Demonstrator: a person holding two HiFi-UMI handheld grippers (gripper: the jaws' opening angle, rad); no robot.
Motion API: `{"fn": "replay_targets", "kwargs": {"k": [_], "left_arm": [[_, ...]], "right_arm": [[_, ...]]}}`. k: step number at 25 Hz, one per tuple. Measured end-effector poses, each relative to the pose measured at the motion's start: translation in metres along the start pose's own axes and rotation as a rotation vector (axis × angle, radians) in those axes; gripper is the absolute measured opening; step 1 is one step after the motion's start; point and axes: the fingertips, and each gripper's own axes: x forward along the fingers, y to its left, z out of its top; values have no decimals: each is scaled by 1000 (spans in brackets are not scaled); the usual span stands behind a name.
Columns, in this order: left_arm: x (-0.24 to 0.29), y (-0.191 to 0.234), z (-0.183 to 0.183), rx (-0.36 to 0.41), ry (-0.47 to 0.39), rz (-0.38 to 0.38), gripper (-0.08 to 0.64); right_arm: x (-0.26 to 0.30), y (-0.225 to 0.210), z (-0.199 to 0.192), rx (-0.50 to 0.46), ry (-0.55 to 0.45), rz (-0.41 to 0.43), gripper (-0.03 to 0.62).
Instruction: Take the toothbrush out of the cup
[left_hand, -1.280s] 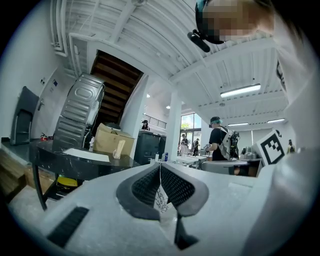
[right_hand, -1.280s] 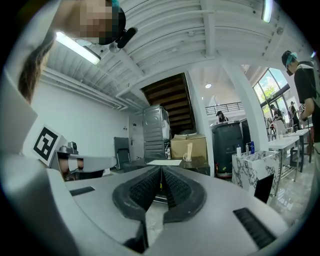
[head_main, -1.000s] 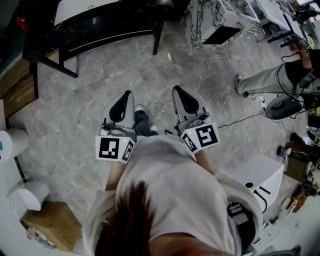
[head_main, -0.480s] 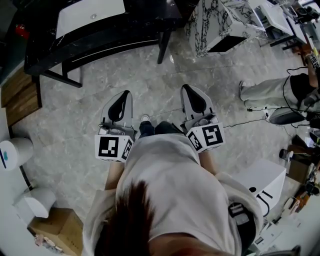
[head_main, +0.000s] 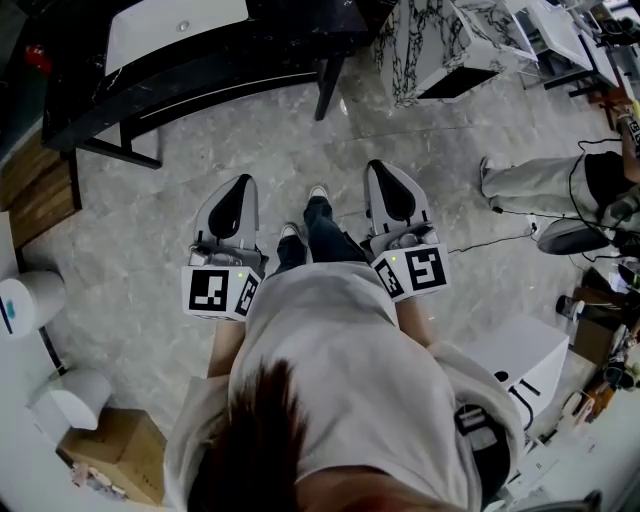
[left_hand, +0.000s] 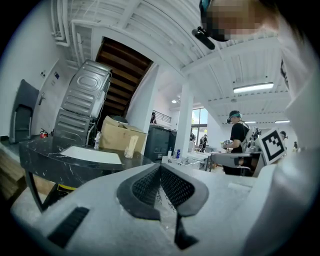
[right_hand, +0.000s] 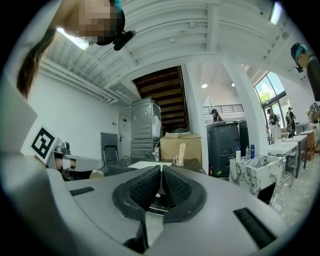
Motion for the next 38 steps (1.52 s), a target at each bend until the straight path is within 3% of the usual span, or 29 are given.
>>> {"fn": "replay_targets", "kwargs": {"k": [8,24,38], "left_arm": [[33,11,1,-31,-5,56,15],[136,24,29,-1,-50,140,15],[179,16,30,-25,-64,153,15]], "right_arm": [[34,-28,-3,38,13,54,17],[131,-105,11,19,-5,165,17],[150,-142,4,39,29,207,17]]}}
